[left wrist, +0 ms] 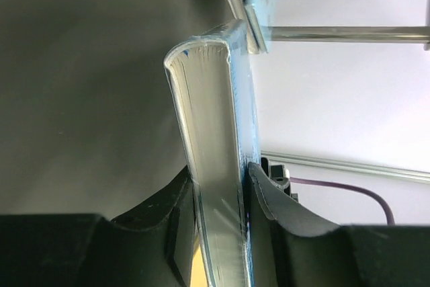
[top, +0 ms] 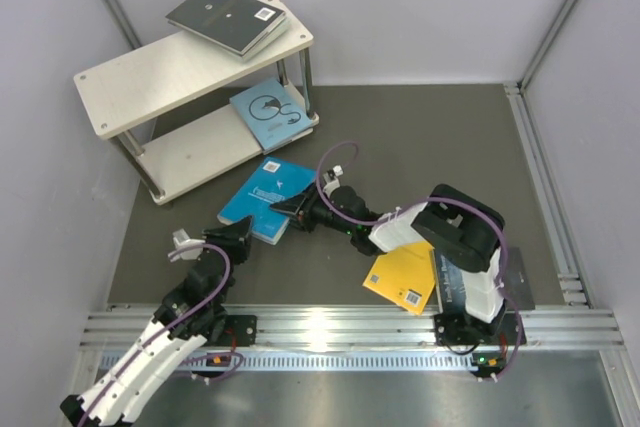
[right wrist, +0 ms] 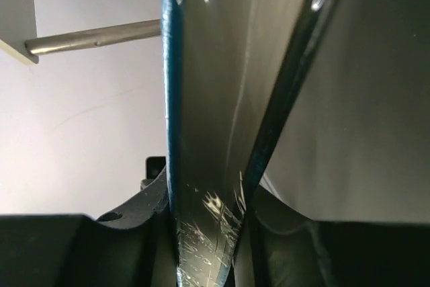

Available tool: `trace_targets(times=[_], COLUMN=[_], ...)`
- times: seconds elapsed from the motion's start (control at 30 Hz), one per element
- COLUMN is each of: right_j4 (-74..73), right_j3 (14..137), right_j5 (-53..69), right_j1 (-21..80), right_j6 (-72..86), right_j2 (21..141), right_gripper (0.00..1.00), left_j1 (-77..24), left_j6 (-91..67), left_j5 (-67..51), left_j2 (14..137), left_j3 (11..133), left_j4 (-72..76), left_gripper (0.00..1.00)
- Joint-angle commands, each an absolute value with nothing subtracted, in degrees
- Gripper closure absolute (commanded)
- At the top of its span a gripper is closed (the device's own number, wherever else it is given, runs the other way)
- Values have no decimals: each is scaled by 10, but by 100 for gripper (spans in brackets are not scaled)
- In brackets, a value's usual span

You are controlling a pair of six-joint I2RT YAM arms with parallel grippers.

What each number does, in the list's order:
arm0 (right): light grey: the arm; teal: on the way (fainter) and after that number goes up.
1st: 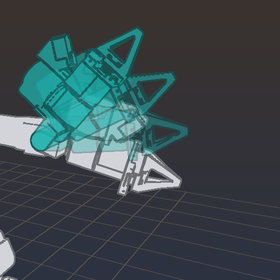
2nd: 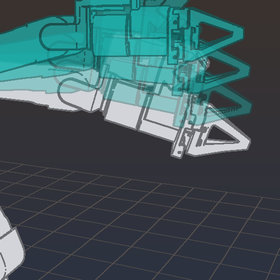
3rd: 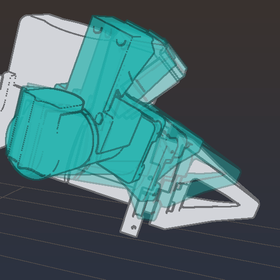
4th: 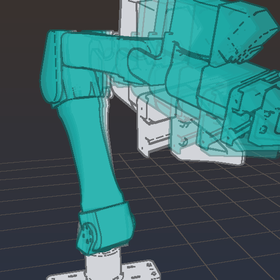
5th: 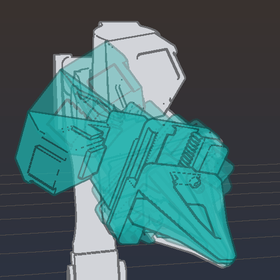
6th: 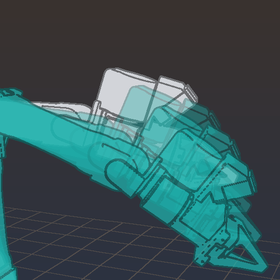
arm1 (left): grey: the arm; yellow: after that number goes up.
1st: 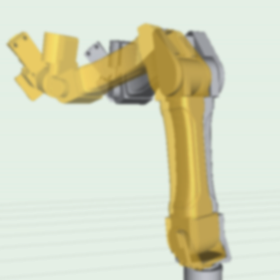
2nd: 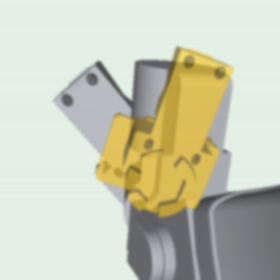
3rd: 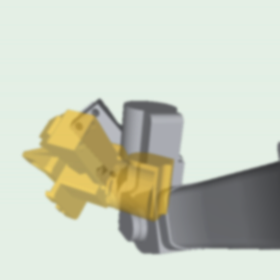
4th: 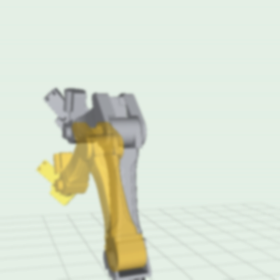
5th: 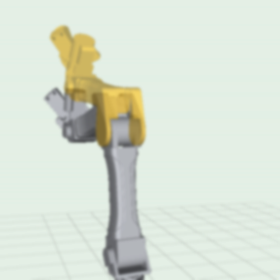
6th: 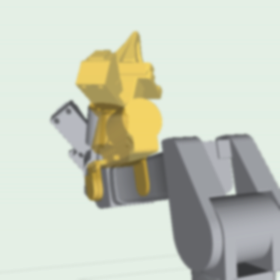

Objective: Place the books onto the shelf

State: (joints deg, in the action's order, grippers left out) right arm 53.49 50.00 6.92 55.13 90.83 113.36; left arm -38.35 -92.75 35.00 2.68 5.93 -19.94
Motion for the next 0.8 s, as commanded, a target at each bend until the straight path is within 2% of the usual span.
trace_targets(times=[0.0,0.27,0.33,0.37,0.4,0.53,0.6,0.7,0.77], right_j4=[462,389,376,359,349,281,223,178,193], right_j3=[502,509,506,501,497,484,492,500,504], right_j5=[9,26,34,37,38,47,55,109,204], right_j1=[531,474,466,462,456,435,420,390,372], right_j6=[845,792,768,759,742,665,606,556,554], right_j2=[1098,1030,1003,992,964,884,841,803,801], right_gripper=[93,99,100,100,100,100,100,100,100], left_j1=[-385,-386,-385,-385,-386,-386,-385,-385,-386], left_j6=[-976,-934,-893,-880,-867,-778,-739,-680,-644], left_j5=[342,225,204,193,190,189,181,164,154], left_j2=[12,44,58,59,58,51,52,57,70], left_j3=[103,91,100,106,119,144,165,179,179], left_j4=[-133,-115,-110,-115,-125,-166,-179,-185,-159], left_gripper=[100,100,88,79,48,6,1,1,1])
